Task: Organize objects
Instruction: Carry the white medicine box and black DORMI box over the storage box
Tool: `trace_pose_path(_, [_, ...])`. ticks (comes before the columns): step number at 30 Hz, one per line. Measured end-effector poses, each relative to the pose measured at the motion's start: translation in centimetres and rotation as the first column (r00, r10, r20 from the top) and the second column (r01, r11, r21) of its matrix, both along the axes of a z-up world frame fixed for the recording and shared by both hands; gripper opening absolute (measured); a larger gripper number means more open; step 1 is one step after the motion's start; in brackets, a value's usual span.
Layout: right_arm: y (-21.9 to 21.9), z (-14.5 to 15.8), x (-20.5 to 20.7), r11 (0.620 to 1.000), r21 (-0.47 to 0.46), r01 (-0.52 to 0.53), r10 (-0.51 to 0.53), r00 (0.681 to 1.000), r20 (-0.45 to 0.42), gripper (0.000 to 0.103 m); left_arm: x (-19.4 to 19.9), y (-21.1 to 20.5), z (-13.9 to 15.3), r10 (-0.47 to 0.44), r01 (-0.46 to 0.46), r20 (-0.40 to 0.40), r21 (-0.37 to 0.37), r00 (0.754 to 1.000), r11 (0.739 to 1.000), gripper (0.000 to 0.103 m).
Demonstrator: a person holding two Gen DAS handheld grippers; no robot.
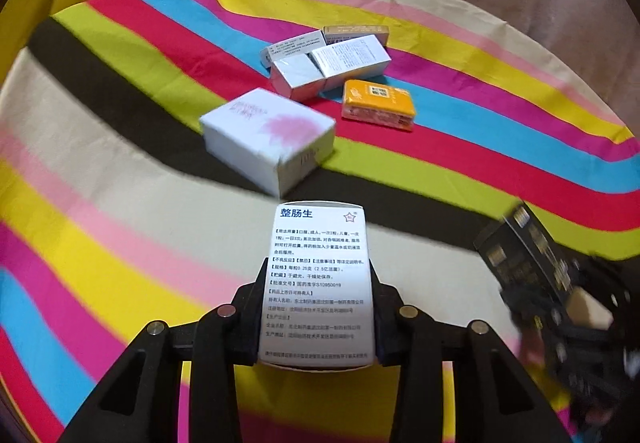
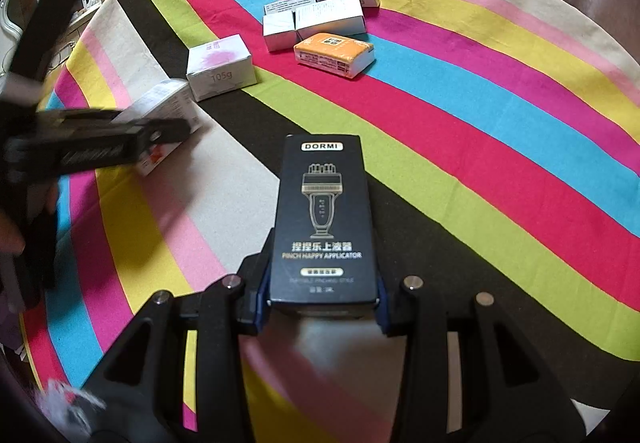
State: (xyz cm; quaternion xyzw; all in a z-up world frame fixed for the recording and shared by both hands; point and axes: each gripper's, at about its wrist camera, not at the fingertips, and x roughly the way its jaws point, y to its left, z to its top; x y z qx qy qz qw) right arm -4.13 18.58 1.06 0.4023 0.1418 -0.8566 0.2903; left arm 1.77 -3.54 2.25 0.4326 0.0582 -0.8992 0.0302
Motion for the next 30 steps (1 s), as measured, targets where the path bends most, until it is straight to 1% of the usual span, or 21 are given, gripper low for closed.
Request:
trace_pose_path(4, [0.1,0.0,-0.1,1.000,-0.007,0.000,0.000,1.000,0.006,0.044,4.4,0.4,-0.3,0.022,-0.021,-0.012,0.018,1.000,1.000,0.040])
trace_pose_path(7, [0.1,-0.1,-0.1,1.000,-0.006,0.000,0.000,1.000,0.005,0.044,6.5,0.5,-0.7,0.037,-0.037,-0.033,0.013,0.999,0.999,0.040])
trace_pose_path(12, [0.2,0.0,-0.2,1.000,-0.006,0.005,-0.005,1.000,0.003,0.044,6.9,0.7,-0.7,0.044,-0.044,-0.033,0.004,0.998,0.999,0.041])
trace_pose_path(17, [0.3,0.0,-0.2,1.000,0.003,0.019,-0.019,1.000,-0.004,0.043,6.6,1.4,-0.9,0.043,-0.044,-0.019,-0.052,0.999,0.998,0.041])
trace_pose_path(19, [0.4,0.0,0.5,0.999,0.011,0.035,-0.035,0.999,-0.003,0.043,6.5,1.5,-0.9,0.042,-0.043,-0.015,-0.067,0.999,0.997,0.041])
trace_pose_path(21, [0.8,0.1,2.0,0.997,-0.003,0.077,-0.076,0.997,0.022,0.043,6.6,1.5,-0.9,0.042,-0.043,-0.015,-0.070,0.999,0.997,0.041])
trace_pose_path(23, [0.9,0.1,3.9,0.996,-0.006,0.090,-0.090,0.996,0.028,0.043,6.6,1.6,-0.9,0.043,-0.044,-0.015,-0.071,0.999,0.996,0.041])
trace_pose_path(27, [0.9,-0.2,8.2,0.997,0.018,0.079,-0.079,0.997,-0.013,0.043,6.5,1.8,-0.9,0.043,-0.044,-0.014,-0.082,0.999,0.996,0.041])
trace_pose_path(30, [1.2,-0.2,9.3,0.996,0.019,0.089,-0.089,0.996,-0.023,0.043,6.5,1.8,-0.9,0.044,-0.045,-0.014,-0.082,0.999,0.996,0.041])
